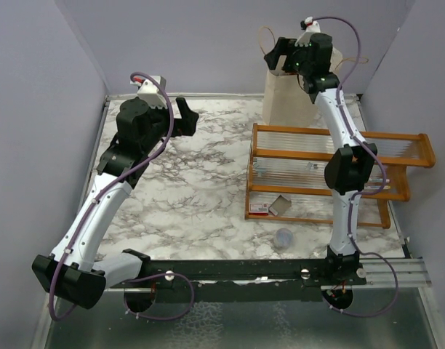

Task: Take the snacks out of the paper bag
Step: Move the paper bag to the center of the board.

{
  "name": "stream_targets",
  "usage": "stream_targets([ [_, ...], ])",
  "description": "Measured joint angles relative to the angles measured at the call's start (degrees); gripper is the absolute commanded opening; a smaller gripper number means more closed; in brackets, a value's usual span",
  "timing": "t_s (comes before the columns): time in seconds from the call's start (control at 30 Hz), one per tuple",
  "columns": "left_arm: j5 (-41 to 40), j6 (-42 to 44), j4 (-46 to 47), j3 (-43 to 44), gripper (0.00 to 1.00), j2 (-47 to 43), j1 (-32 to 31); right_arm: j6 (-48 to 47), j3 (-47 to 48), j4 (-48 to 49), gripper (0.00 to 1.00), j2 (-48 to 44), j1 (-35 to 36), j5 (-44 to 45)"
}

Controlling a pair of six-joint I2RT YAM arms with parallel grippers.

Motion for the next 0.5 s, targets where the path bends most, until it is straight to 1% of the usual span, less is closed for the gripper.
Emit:
stream_targets([
  [0.2, 0.00, -0.02, -0.79, 0.00, 0.99, 0.00, 0.00, -6.82, -0.11, 6.27, 0.92, 0.92, 3.58, 0.13],
  [0.23, 0.00, -0.02, -0.94, 0.00, 0.99, 0.00, 0.00, -8.41, -0.11, 7.54, 0.90, 1.03, 4.15, 0.15],
  [0.3, 0.00, -0.02, -1.27, 0.00, 0.99, -0.07, 0.00, -10.82, -0.09, 9.44, 0.80, 1.20, 4.94, 0.68],
  [0.4, -0.02, -0.02, -1.97, 0.00, 0.99, -0.28, 0.00, -14.12, 0.59, 11.91, 0.70, 2.34, 5.75, 2.32],
  [0.5, -0.04, 0.00, -2.62, 0.00, 0.99, -0.44, 0.00, -16.44, 2.54, 13.16, 0.54, 4.55, 6.45, 4.09],
])
